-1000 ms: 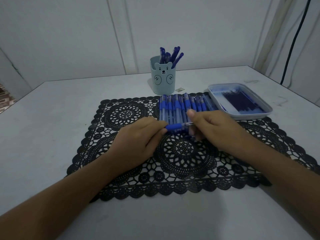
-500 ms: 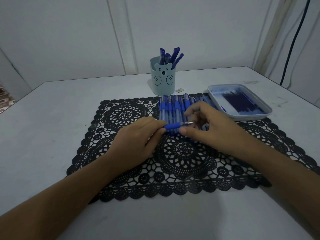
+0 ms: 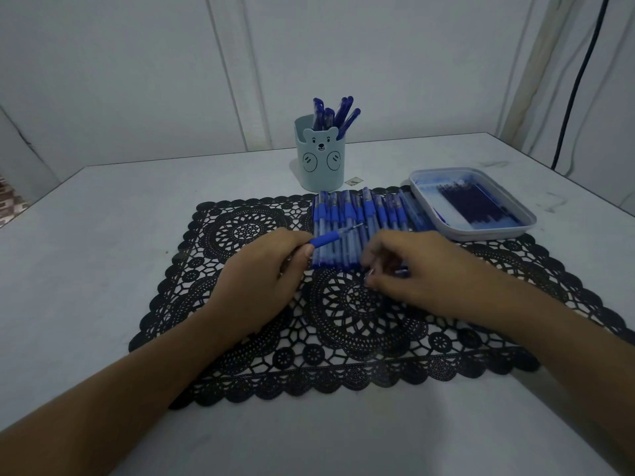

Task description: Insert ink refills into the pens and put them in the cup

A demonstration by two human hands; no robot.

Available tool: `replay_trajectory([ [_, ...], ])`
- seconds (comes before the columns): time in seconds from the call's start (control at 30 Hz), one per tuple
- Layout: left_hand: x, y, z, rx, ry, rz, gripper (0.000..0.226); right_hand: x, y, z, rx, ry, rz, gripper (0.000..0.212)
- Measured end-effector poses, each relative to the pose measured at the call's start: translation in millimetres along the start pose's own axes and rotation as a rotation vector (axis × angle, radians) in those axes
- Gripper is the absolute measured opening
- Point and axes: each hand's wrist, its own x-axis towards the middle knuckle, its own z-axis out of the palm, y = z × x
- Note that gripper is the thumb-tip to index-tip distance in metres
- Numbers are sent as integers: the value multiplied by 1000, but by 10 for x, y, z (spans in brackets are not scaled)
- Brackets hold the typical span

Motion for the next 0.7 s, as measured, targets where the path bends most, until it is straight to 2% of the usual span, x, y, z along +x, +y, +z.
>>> replay_trajectory([
  [0.1, 2, 1, 1, 6, -6, 1, 37, 4, -12, 70, -195, -36, -66, 9],
  [0.17, 4, -2, 6, 10, -10, 5, 37, 14, -3, 82, -241, -23, -77, 14],
  [0.37, -1, -2, 4, 6, -12, 11, 37, 9, -2, 0, -22, -69, 12, 21],
  [0.47, 2, 11, 1, -2, -6, 16, 37, 16, 13, -100, 0, 107, 57, 2],
  [0.57, -3, 32, -7, 7, -14, 30, 37, 31, 18, -100, 137, 342, 90, 5],
  [0.7, -11, 55, -14, 33, -49, 69, 36, 58, -6, 13, 167, 279, 54, 8],
])
